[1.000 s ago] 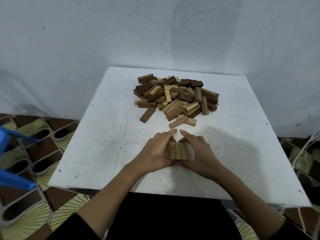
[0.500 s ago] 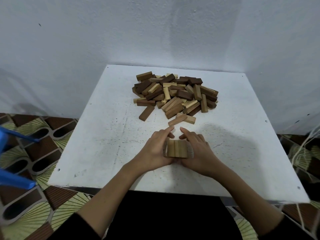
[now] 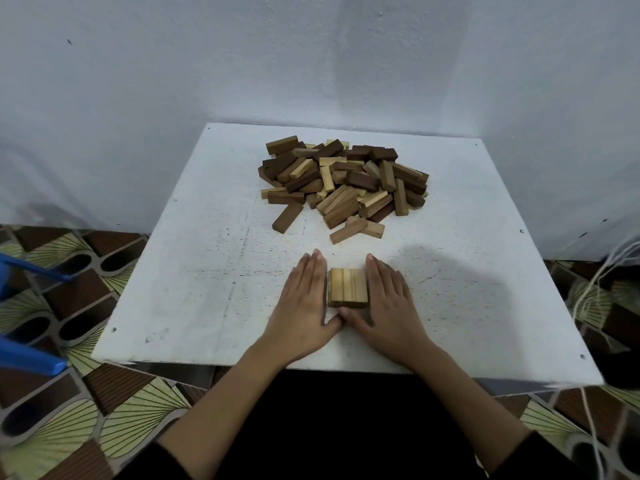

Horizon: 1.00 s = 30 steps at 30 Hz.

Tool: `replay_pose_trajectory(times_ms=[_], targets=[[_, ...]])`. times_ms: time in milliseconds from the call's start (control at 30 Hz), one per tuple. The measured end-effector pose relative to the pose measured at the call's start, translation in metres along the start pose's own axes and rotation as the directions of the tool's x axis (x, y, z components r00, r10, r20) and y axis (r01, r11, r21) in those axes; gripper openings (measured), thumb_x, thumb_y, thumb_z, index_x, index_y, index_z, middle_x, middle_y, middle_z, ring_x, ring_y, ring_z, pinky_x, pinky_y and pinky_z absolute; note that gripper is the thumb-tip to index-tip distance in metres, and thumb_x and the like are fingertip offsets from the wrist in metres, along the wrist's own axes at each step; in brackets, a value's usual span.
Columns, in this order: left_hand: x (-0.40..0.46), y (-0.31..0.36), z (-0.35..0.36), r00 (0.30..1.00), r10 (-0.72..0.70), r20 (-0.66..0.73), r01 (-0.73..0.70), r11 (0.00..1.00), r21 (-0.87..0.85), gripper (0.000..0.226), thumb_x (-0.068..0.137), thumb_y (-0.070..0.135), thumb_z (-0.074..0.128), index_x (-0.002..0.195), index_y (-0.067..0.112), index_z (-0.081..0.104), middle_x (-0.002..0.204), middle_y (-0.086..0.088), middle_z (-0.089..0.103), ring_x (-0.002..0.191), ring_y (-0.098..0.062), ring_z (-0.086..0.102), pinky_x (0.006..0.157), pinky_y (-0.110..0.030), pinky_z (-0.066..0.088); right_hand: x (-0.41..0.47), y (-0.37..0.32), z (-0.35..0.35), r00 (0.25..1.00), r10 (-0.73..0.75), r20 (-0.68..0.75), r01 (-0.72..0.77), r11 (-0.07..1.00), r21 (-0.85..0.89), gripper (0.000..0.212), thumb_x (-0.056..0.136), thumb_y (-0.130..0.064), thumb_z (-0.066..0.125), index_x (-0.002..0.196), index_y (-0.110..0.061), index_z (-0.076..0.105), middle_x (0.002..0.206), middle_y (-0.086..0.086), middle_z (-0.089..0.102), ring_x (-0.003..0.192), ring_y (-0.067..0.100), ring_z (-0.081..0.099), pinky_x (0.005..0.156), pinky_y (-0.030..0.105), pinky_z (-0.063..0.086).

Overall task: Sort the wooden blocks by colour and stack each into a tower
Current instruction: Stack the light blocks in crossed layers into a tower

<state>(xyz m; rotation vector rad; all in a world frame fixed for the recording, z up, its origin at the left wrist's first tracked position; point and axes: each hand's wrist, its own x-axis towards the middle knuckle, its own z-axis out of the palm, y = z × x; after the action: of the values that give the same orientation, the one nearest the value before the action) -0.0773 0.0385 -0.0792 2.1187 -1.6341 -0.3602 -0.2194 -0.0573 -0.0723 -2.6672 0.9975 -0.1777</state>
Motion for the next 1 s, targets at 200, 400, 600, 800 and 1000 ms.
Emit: replay_pose_trajectory(times_ms=[200,400,600,800,1000], targets=[[0.0004,-0.0007,0.0051,1.000,-0.010,0.019,0.008,0.993,0.121,0.097,0.077,0.066,0.015,0.151,0.006,-0.003,0.160,-0.008,-0.008,0.146,-0.017,-0.014,0.116,-0.026,-0.011,0.0008,0.0004,0.0035,1.000,0.002,0.029,0.000,0.998,-0.060,0.109,0.070,-0.082,-0.011,0.150,-0.008,0.000,0.158,0.007,0.008,0.144,0.022,0.004,0.115,0.035,-0.006],[0.0006,0.0016,0.0049,1.000,-0.008,0.030,0.002,0.984,0.176,0.095,0.077,0.062,0.009,0.151,0.004,-0.003,0.160,-0.011,-0.007,0.147,-0.021,-0.012,0.117,-0.030,-0.010,0.0004,-0.0002,0.0037,1.000,0.004,0.030,-0.002,0.997,-0.077,0.107,0.072,-0.080,-0.009,0.150,-0.007,0.001,0.157,0.008,0.009,0.144,0.023,0.005,0.114,0.035,-0.008],[0.0008,0.0032,0.0057,0.999,-0.009,0.032,0.002,0.980,0.198,0.092,0.077,0.058,0.007,0.150,0.003,0.000,0.160,-0.012,-0.005,0.147,-0.021,-0.010,0.116,-0.031,-0.011,0.0005,-0.0008,0.0031,1.000,-0.004,0.013,0.005,0.997,-0.073,0.108,0.073,-0.080,-0.010,0.149,-0.005,0.006,0.155,0.009,0.016,0.142,0.024,0.011,0.113,0.036,-0.006],[0.0002,0.0043,0.0047,0.999,-0.011,0.042,0.001,0.974,0.225,0.092,0.077,0.058,0.004,0.150,0.002,-0.002,0.160,-0.012,-0.006,0.147,-0.021,-0.011,0.117,-0.033,-0.009,0.0005,-0.0004,0.0044,1.000,-0.008,0.010,0.009,0.997,-0.076,0.107,0.072,-0.079,-0.011,0.149,-0.006,0.005,0.155,0.009,0.016,0.141,0.023,0.009,0.114,0.037,-0.006],[0.0009,0.0025,0.0060,0.999,0.002,0.040,-0.011,0.975,0.224,0.091,0.079,0.057,0.008,0.150,0.000,0.004,0.159,-0.014,0.000,0.147,-0.024,-0.006,0.115,-0.032,-0.012,0.0005,-0.0013,0.0043,1.000,0.001,0.025,0.001,0.996,-0.090,0.109,0.070,-0.079,-0.014,0.149,-0.006,0.002,0.156,0.008,0.013,0.142,0.023,0.008,0.114,0.037,-0.007]])
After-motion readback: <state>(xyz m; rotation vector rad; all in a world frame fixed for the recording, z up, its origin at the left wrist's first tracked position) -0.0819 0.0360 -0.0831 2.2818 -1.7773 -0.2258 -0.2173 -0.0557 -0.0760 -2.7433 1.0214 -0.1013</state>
